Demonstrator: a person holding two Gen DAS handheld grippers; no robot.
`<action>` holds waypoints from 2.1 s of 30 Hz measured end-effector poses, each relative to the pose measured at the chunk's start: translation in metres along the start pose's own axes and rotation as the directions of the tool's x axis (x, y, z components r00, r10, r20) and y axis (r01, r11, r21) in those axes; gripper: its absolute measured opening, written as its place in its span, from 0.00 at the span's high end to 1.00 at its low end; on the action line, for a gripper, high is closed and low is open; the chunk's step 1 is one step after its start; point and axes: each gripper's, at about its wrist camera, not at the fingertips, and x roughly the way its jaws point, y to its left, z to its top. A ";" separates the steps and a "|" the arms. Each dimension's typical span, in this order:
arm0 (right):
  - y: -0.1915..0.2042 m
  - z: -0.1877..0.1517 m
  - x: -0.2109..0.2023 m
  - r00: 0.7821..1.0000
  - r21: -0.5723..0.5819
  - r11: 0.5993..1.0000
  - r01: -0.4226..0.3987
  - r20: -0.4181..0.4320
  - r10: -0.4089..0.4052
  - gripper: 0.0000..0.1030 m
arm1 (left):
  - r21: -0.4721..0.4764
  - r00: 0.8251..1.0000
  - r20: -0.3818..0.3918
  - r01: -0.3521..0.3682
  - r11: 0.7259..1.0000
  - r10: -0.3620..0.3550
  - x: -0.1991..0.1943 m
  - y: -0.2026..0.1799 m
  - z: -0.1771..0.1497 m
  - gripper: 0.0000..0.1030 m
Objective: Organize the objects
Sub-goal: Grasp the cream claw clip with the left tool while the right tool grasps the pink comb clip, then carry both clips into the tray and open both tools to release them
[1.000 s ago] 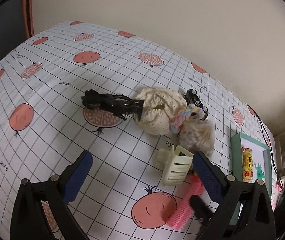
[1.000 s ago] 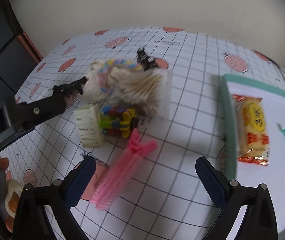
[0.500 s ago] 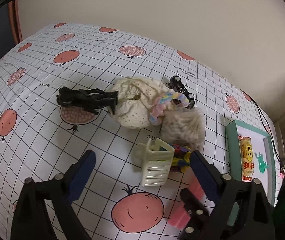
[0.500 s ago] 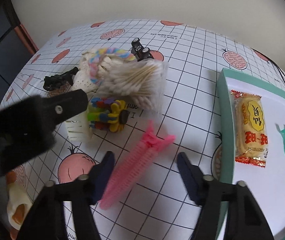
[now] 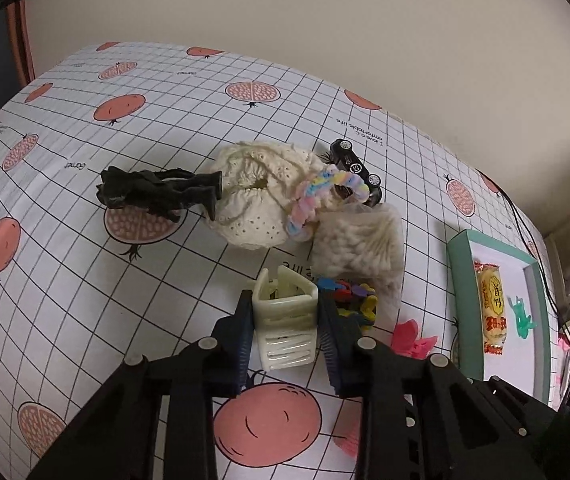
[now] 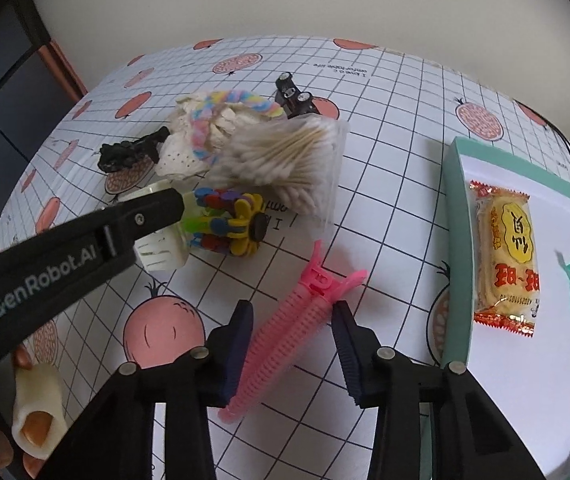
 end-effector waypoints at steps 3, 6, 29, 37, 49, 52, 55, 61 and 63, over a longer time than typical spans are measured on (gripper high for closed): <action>0.001 0.002 -0.004 1.000 -0.004 1.000 -0.015 0.012 0.015 0.63 | -0.012 1.000 0.018 -0.008 1.000 0.008 -0.005 0.003 0.002 0.69; 0.004 0.002 -0.008 1.000 -0.022 1.000 -0.022 0.021 0.022 0.65 | -0.017 0.998 0.049 -0.034 0.999 0.035 -0.014 0.006 0.005 0.69; -0.064 -0.002 -0.092 0.975 0.041 0.997 -0.061 0.218 0.050 0.70 | -0.009 0.984 0.174 0.023 1.000 -0.021 -0.065 -0.028 0.007 0.69; -0.139 -0.022 -0.105 0.977 0.175 0.984 0.016 0.205 -0.053 0.70 | 0.099 0.984 0.154 0.075 0.992 -0.089 -0.066 -0.082 -0.008 0.69; -0.217 -0.056 -0.113 0.964 0.261 0.946 0.193 0.129 -0.233 0.70 | 0.223 0.979 0.031 0.188 0.956 -0.200 -0.048 -0.169 -0.048 0.69; -0.227 -0.062 -0.108 0.956 0.270 0.931 0.245 0.094 -0.279 0.70 | 0.228 0.975 -0.022 0.219 0.949 -0.219 -0.036 -0.184 -0.059 0.69; -0.234 -0.064 -0.104 0.955 0.285 0.924 0.255 0.076 -0.287 0.70 | 0.243 0.976 -0.051 0.216 0.946 -0.210 -0.025 -0.196 -0.068 0.69; -0.236 -0.062 -0.096 0.953 0.283 0.922 0.265 0.069 -0.295 0.70 | 0.247 0.974 -0.085 0.227 0.942 -0.212 -0.009 -0.210 -0.076 0.69; -0.238 -0.061 -0.093 0.955 0.281 0.925 0.255 0.078 -0.287 0.70 | 0.252 0.973 -0.091 0.228 0.940 -0.211 -0.003 -0.214 -0.076 0.69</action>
